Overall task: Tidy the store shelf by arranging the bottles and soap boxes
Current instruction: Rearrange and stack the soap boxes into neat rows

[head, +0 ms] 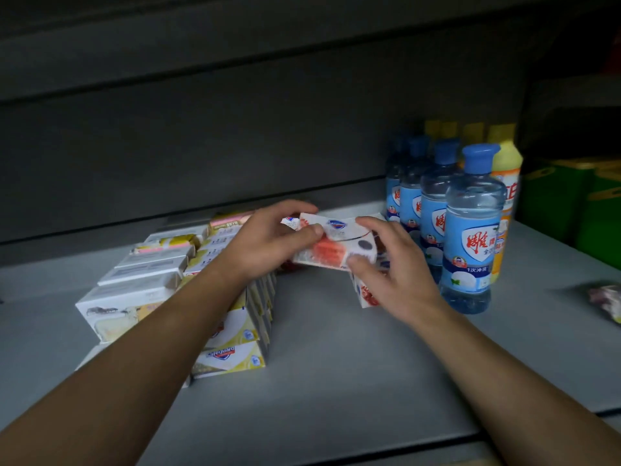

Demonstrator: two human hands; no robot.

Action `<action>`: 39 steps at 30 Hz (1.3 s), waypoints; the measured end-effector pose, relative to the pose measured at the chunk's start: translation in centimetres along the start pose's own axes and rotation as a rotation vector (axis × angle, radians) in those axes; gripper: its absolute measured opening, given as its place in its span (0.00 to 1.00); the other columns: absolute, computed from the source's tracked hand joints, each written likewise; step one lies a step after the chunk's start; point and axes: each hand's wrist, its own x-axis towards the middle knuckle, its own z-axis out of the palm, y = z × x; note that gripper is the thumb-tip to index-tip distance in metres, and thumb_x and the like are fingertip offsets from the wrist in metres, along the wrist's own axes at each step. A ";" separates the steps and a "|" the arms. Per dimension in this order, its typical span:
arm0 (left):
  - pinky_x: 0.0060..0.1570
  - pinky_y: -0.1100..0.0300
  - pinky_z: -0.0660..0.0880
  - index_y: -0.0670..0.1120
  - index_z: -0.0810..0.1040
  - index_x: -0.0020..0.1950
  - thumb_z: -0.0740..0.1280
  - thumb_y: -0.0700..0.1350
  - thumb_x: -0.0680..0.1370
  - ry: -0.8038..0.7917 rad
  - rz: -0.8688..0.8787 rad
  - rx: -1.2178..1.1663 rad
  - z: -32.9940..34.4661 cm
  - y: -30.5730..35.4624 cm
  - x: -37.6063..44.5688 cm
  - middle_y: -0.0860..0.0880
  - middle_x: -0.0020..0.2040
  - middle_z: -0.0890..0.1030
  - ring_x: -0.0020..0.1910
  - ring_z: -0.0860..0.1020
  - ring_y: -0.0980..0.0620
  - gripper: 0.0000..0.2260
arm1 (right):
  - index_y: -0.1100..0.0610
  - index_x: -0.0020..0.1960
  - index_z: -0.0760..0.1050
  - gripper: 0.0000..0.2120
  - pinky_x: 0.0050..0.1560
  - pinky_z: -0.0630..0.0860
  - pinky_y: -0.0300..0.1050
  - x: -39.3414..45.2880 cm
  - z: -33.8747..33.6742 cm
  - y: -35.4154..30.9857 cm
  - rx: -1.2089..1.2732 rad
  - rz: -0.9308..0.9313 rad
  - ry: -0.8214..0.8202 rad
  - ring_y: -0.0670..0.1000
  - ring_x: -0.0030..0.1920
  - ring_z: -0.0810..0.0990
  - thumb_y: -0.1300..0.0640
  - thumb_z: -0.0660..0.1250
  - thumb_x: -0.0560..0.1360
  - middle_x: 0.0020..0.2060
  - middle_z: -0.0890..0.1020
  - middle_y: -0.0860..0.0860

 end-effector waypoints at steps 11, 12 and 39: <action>0.37 0.64 0.77 0.45 0.81 0.46 0.69 0.48 0.77 -0.056 -0.057 0.015 0.8 0.3 -0.3 0.44 0.42 0.83 0.37 0.81 0.55 0.07 | 0.48 0.55 0.79 0.17 0.40 0.71 0.30 -0.6 -0.7 -0.2 0.211 0.290 0.030 0.36 0.36 0.78 0.43 0.55 0.80 0.37 0.83 0.39; 0.38 0.63 0.77 0.46 0.81 0.47 0.69 0.49 0.77 -0.046 -0.048 0.022 0.8 0.2 -0.3 0.45 0.42 0.83 0.37 0.80 0.54 0.07 | 0.47 0.53 0.79 0.14 0.37 0.70 0.28 -0.6 -0.7 -0.2 0.217 0.285 0.040 0.35 0.35 0.78 0.44 0.57 0.81 0.33 0.81 0.36; 0.52 0.68 0.70 0.48 0.79 0.62 0.77 0.46 0.70 0.132 0.462 0.619 0.0 1.6 -1.1 0.51 0.56 0.83 0.52 0.79 0.56 0.21 | 0.54 0.66 0.72 0.23 0.59 0.72 0.45 0.0 -1.8 -1.8 -0.245 -0.135 0.168 0.48 0.62 0.72 0.62 0.72 0.73 0.64 0.73 0.50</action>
